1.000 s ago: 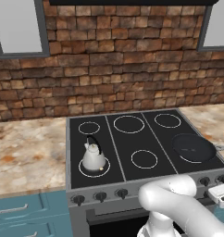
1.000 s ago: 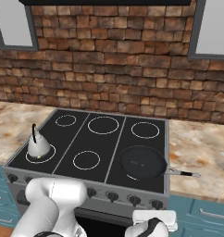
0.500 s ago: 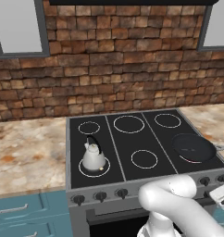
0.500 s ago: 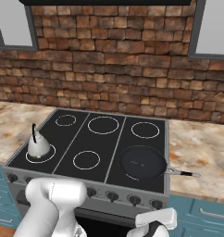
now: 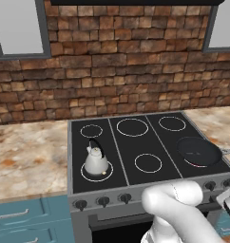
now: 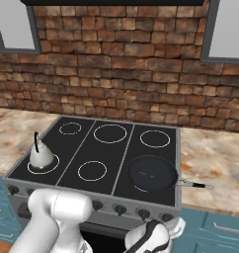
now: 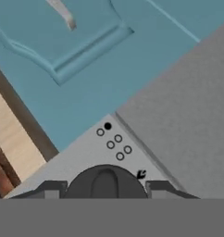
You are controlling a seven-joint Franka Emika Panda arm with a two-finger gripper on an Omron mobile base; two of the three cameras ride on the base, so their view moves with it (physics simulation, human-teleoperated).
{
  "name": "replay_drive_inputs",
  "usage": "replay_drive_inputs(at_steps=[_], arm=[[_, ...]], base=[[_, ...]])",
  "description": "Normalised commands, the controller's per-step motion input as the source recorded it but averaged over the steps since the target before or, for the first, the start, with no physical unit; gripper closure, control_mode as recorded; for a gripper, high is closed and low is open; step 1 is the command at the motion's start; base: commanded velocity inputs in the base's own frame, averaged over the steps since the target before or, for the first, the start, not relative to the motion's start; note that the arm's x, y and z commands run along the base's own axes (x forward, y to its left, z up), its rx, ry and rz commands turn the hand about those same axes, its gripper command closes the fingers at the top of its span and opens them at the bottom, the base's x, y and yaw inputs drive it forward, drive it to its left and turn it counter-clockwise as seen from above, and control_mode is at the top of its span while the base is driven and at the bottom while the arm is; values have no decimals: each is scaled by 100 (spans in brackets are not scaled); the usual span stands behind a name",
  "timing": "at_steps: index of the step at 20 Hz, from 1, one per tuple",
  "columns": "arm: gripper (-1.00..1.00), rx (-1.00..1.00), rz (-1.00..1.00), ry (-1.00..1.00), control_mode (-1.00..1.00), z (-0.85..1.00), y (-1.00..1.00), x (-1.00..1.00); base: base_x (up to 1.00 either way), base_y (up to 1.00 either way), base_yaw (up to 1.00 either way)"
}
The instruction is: Pick the pan from the cabinet and place it on the stove. Then turn on the stove burner for the pan.
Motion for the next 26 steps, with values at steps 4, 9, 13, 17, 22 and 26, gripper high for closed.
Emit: replay_drive_inputs(at_steps=[4, 9, 13, 17, 22, 26], arm=[[100, -16, 0, -3, -100, 11, 11, -6], [-100, -2, 0, 2, -100, 0, 1, -1], [-100, 0, 2, 0, -100, 0, -1, -37], [-100, 0, 5, 0, -100, 0, 0, -47], [-100, 0, 5, -2, -100, 3, 0, -54], [-100, 0, 5, -12, -100, 22, 0, -81]], base=[[0, 0, 0], [0, 0, 0], [0, 0, 0], [0, 0, 0], [0, 0, 0], [0, 0, 0]])
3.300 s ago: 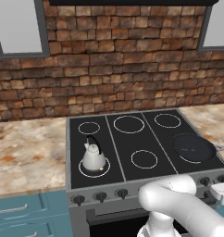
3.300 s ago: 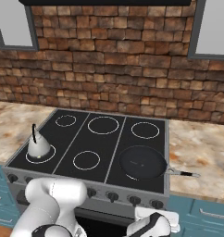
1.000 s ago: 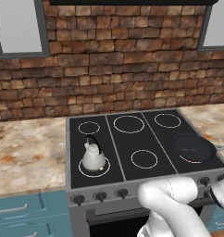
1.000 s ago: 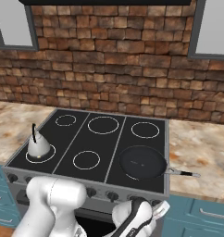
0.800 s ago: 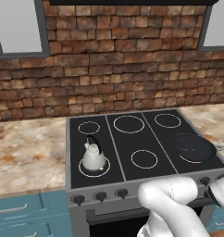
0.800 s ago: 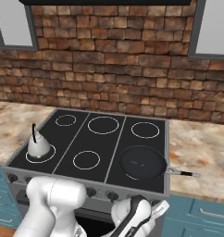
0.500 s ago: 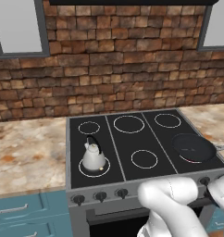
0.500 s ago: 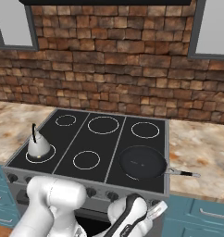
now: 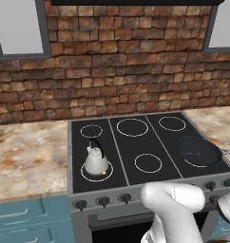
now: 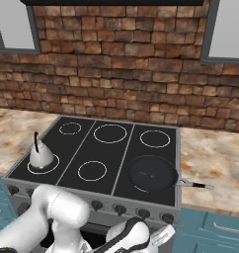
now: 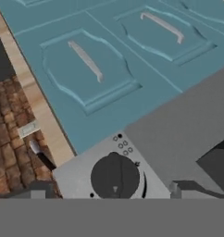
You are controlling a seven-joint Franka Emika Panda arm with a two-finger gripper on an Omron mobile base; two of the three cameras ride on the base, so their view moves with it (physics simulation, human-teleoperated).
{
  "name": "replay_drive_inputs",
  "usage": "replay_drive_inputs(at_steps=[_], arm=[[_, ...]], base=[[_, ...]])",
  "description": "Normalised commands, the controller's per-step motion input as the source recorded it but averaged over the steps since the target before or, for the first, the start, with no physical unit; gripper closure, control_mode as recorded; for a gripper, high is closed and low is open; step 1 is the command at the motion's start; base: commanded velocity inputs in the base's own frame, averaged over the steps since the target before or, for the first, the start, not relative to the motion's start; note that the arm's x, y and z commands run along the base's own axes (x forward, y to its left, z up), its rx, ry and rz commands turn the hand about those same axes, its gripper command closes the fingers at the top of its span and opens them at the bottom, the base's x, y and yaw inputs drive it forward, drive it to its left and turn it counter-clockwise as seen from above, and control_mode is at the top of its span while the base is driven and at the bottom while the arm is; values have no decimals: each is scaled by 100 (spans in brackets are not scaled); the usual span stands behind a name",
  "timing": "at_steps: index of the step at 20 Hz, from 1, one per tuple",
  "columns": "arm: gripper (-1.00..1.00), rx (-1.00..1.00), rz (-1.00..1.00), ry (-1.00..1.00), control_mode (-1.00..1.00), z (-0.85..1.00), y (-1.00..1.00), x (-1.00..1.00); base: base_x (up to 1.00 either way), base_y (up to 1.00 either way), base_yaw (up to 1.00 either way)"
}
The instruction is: Pick the pan from the cabinet and place it on the stove. Then turn on the stove burner for the pan.
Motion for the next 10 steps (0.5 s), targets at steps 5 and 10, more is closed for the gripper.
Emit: replay_drive_inputs(at_steps=[5, 10], arm=[[-100, -1, 4, -14, -100, 36, 0, -89], [-100, -6, 6, -7, -100, 58, 11, -58]], base=[[0, 0, 0], [0, 0, 0]])
